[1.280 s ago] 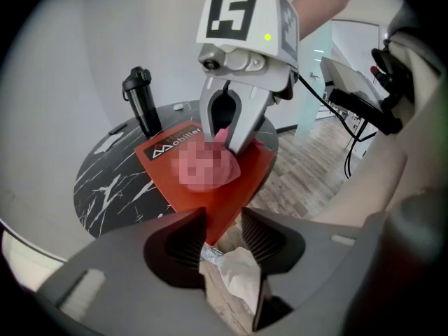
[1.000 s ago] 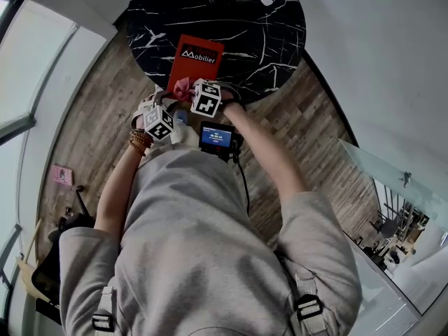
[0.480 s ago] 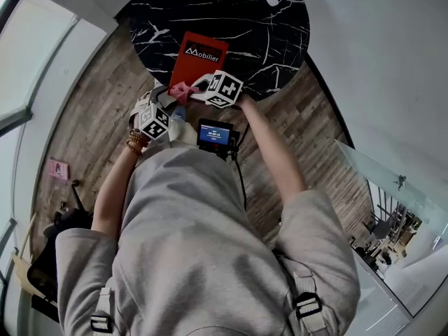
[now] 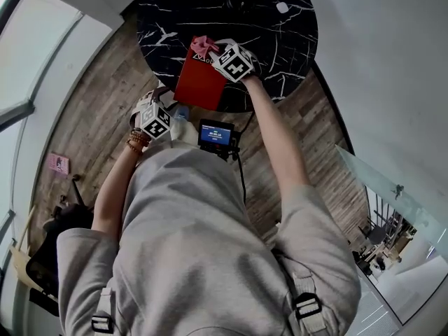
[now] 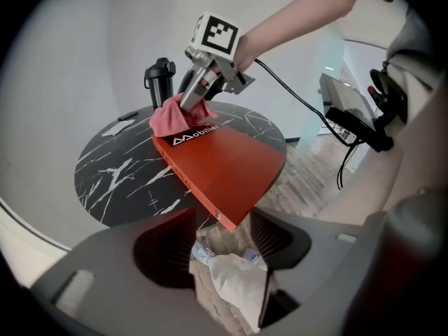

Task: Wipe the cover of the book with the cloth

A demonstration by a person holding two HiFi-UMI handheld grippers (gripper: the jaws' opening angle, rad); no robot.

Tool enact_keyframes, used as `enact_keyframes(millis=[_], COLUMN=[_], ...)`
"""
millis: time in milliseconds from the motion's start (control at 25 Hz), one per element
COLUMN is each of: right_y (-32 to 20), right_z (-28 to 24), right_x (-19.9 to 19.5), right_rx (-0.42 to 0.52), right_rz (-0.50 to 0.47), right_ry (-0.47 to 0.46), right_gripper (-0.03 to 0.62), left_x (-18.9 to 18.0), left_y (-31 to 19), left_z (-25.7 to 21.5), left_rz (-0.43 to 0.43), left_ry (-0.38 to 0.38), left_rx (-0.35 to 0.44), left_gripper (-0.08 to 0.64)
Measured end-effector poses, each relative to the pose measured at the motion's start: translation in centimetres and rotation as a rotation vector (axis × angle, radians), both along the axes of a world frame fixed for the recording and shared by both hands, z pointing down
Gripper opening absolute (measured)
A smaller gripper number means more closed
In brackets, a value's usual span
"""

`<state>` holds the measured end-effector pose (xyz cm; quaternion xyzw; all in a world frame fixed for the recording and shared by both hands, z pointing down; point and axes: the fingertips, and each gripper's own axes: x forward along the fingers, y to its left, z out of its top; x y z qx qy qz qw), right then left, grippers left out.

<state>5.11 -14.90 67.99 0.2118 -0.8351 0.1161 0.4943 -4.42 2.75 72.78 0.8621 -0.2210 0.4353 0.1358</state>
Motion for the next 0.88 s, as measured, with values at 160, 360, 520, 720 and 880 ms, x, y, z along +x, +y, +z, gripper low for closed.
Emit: enact_keyframes(millis=[160, 360, 520, 720, 880], right_y=[-1.0, -0.4, 0.2, 1.0, 1.8], right_z=[1.3, 3.2, 3.4, 3.6, 3.7], right_x=[-0.5, -0.7, -0.7, -1.1, -1.4], right_rx=[-0.03, -0.096, -0.128, -0.127, -0.133], right_rz=[0.004, 0.037, 0.031, -0.009, -0.024], right_ry=[0.028, 0.003, -0.005, 0.012, 0.003], right_gripper=[0.064, 0.063, 0.061, 0.061, 0.061], left_x=[0.0, 0.1, 0.1, 0.1, 0.1], left_y=[-0.1, -0.2, -0.2, -0.2, -0.2], left_z=[0.0, 0.1, 0.2, 0.1, 0.2], left_rz=[0.012, 0.039, 0.037, 0.019, 0.001], left_ry=[0.009, 0.0, -0.004, -0.013, -0.011], left_rx=[-0.012, -0.008, -0.017, -0.018, -0.014], left_gripper=[0.232, 0.238, 0.241, 0.241, 0.238])
